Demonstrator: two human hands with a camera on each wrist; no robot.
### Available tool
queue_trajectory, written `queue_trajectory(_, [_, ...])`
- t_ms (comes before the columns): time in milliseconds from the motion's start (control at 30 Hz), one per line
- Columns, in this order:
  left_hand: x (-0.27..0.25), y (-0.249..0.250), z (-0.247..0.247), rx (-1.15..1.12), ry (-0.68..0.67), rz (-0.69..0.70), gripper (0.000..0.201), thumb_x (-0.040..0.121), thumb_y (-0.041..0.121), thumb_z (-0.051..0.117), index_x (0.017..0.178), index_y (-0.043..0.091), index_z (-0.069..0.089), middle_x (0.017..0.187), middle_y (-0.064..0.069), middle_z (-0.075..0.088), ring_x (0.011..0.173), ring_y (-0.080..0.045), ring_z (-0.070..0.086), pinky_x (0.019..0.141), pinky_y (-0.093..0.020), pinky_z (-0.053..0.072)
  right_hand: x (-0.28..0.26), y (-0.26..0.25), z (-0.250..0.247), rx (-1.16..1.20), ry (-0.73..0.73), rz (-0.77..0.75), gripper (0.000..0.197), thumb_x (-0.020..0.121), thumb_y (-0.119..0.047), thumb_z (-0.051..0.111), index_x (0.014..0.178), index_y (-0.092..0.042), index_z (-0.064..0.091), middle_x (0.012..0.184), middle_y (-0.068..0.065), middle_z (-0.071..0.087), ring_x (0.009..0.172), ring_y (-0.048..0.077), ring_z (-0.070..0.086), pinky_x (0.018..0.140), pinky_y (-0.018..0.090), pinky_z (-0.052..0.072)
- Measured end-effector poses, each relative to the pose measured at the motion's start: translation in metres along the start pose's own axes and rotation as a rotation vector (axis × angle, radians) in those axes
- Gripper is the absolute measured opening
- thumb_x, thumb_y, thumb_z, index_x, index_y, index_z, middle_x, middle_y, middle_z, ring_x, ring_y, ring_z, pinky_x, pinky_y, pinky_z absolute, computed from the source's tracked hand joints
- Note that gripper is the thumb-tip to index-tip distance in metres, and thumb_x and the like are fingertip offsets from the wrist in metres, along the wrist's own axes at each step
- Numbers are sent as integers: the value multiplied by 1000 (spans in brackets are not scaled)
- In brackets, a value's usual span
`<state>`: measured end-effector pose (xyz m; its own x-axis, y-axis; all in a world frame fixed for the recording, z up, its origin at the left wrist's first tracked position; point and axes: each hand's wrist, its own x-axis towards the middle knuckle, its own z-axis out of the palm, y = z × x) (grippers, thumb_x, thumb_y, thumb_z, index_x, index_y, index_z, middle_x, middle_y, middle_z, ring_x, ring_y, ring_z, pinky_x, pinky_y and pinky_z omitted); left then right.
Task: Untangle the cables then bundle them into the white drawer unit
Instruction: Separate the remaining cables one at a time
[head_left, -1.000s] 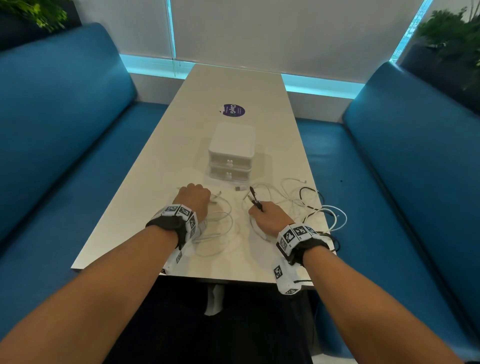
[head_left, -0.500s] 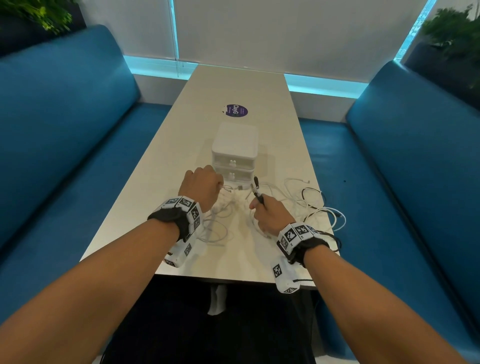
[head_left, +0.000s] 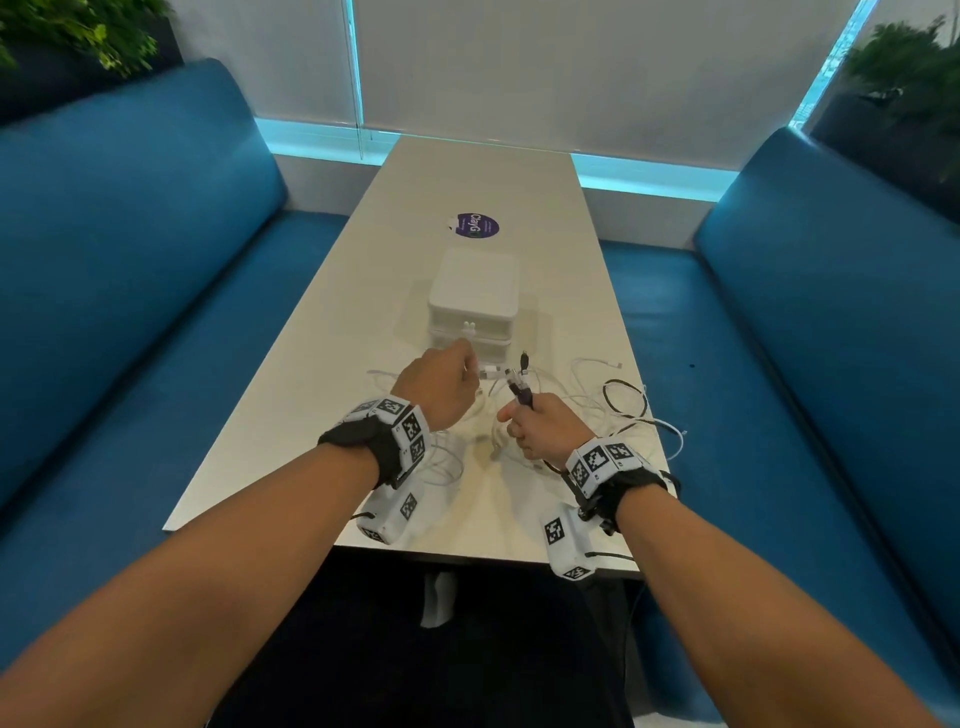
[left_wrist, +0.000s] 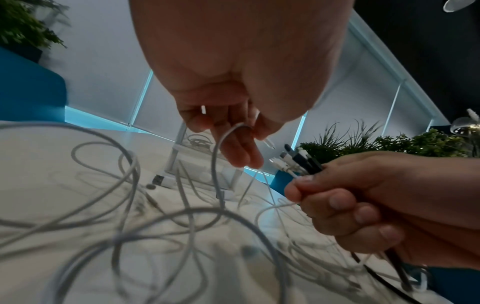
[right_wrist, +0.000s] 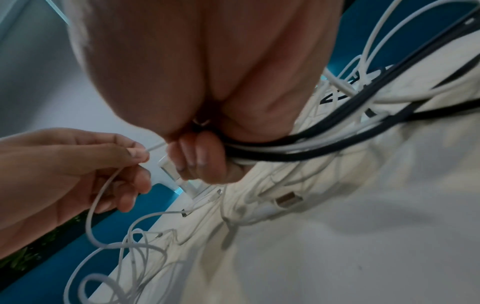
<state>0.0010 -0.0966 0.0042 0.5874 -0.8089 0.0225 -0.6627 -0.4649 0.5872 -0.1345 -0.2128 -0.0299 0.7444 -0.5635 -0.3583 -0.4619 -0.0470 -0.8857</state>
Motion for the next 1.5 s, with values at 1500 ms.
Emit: queue_trajectory(1500, [-20,-11,44,-46,-178,149,28,104,23,41,88,19,63,75,4,72,63,-14,68,65,-32,55,1,-2,11,-300,230,-187,34,95,-34,57,65,-19,62,66,0,63,67,19,58,61,29,39])
